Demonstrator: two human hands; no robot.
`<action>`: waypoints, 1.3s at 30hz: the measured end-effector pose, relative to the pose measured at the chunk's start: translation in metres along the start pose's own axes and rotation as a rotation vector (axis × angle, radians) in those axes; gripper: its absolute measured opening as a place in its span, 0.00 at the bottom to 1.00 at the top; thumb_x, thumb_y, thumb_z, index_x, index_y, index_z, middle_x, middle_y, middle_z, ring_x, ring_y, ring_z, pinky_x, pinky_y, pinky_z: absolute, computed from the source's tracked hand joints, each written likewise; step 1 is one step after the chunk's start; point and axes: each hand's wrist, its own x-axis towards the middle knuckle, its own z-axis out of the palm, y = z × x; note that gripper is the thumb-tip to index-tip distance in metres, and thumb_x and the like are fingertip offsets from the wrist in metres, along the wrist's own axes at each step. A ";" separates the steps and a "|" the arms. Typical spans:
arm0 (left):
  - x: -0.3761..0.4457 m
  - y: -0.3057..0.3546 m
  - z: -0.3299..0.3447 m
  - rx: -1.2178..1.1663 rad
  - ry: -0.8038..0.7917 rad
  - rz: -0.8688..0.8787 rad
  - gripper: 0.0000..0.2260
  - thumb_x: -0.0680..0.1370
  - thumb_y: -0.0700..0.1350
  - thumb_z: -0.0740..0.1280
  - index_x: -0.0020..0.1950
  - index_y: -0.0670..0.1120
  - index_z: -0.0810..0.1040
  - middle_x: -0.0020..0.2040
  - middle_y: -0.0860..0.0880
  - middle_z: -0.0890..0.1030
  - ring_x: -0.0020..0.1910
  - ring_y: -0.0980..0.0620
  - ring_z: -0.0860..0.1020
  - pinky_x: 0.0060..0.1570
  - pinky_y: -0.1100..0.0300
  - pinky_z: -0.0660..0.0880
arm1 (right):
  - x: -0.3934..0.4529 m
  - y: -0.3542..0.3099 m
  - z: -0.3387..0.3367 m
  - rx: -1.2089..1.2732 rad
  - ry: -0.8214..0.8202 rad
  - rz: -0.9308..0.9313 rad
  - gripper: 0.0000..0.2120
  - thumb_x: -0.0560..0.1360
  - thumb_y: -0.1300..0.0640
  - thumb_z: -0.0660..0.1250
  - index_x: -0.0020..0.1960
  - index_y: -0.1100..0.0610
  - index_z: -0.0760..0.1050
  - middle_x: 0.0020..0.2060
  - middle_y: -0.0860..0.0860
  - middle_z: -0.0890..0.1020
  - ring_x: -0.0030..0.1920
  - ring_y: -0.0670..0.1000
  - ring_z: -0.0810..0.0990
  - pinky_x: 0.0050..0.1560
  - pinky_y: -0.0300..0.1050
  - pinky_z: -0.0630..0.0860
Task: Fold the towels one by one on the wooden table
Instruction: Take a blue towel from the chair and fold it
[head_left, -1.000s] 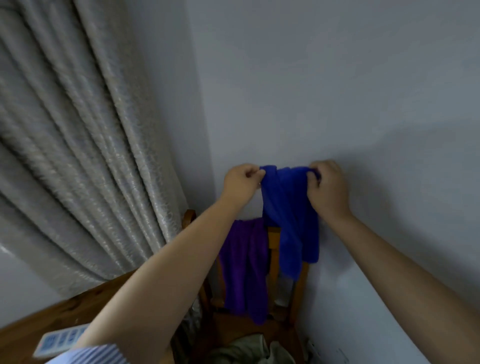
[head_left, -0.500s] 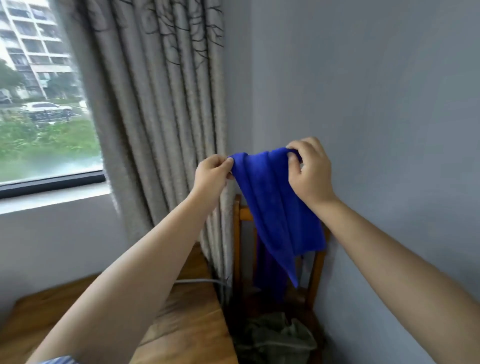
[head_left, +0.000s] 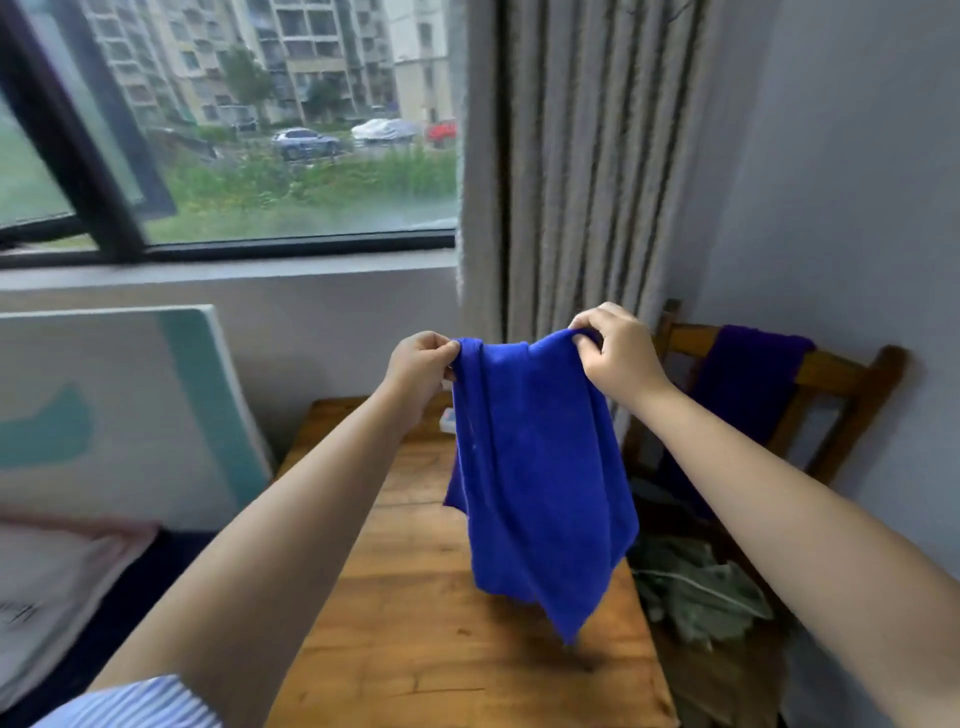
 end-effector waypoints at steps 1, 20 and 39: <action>0.000 -0.009 -0.016 0.002 0.035 -0.010 0.14 0.79 0.37 0.59 0.34 0.45 0.68 0.32 0.48 0.71 0.29 0.54 0.70 0.17 0.74 0.63 | 0.001 -0.007 0.015 0.020 -0.023 -0.003 0.07 0.72 0.72 0.61 0.46 0.70 0.78 0.44 0.66 0.78 0.47 0.62 0.76 0.42 0.31 0.61; 0.156 -0.045 -0.134 0.026 0.316 -0.044 0.12 0.81 0.40 0.56 0.37 0.47 0.68 0.36 0.49 0.70 0.38 0.50 0.69 0.47 0.52 0.70 | 0.121 -0.038 0.187 0.107 0.032 -0.184 0.07 0.71 0.71 0.62 0.45 0.69 0.78 0.40 0.65 0.79 0.41 0.57 0.77 0.45 0.29 0.64; 0.078 -0.344 -0.152 0.619 -0.226 -0.808 0.21 0.72 0.49 0.71 0.60 0.41 0.71 0.56 0.46 0.77 0.59 0.46 0.75 0.55 0.58 0.70 | -0.134 0.026 0.362 0.127 -1.162 0.307 0.09 0.74 0.63 0.63 0.47 0.64 0.81 0.47 0.60 0.83 0.50 0.55 0.79 0.42 0.30 0.64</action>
